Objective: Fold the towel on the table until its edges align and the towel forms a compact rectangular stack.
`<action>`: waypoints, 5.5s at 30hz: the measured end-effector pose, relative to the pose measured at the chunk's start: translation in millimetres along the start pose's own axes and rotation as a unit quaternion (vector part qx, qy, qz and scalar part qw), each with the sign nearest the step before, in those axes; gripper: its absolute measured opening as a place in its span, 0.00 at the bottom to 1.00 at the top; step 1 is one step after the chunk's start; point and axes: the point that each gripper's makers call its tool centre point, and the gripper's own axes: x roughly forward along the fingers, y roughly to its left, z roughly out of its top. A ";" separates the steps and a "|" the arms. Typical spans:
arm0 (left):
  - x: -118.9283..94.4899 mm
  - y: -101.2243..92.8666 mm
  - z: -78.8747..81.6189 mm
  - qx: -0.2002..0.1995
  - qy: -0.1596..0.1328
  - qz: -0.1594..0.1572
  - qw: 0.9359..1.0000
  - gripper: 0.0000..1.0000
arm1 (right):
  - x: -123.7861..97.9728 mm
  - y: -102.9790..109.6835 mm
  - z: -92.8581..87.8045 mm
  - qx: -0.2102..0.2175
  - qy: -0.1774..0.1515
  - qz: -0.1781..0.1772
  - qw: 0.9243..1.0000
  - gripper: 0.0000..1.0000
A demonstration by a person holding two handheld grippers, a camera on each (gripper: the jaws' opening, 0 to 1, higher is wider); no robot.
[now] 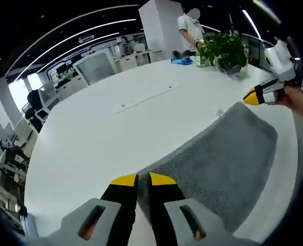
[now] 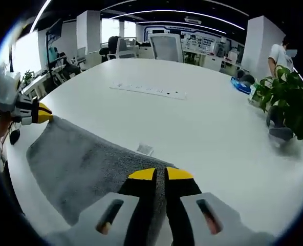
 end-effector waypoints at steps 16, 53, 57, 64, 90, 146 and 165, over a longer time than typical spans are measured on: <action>13.1 -17.8 -17.0 0.016 0.033 -0.033 0.999 0.01 | -44.1 24.8 -47.5 0.037 0.027 0.011 0.999 0.00; 30.0 -29.5 -36.9 0.140 0.032 -0.058 0.988 0.01 | -50.3 59.3 -109.9 0.059 0.175 0.082 0.979 0.00; 29.3 -28.7 -37.8 0.136 0.034 -0.065 0.988 0.01 | -49.4 59.8 -110.2 0.033 0.178 0.075 0.981 0.00; 25.5 -32.5 -40.9 0.147 0.046 -0.073 0.985 0.01 | -48.1 57.8 -109.3 0.013 0.180 0.068 0.981 0.00; -15.1 -45.4 -71.8 0.128 0.069 -0.076 0.986 0.01 | -34.4 50.8 -97.1 -0.054 0.183 0.069 0.979 0.00; -78.3 -108.6 -109.5 0.118 0.091 -0.116 0.982 0.01 | 9.8 27.0 -59.6 -0.137 0.197 0.060 0.969 0.00; -85.8 -133.8 -108.9 0.107 0.084 -0.137 0.981 0.01 | 24.4 20.4 -47.7 -0.145 0.197 0.062 0.968 0.00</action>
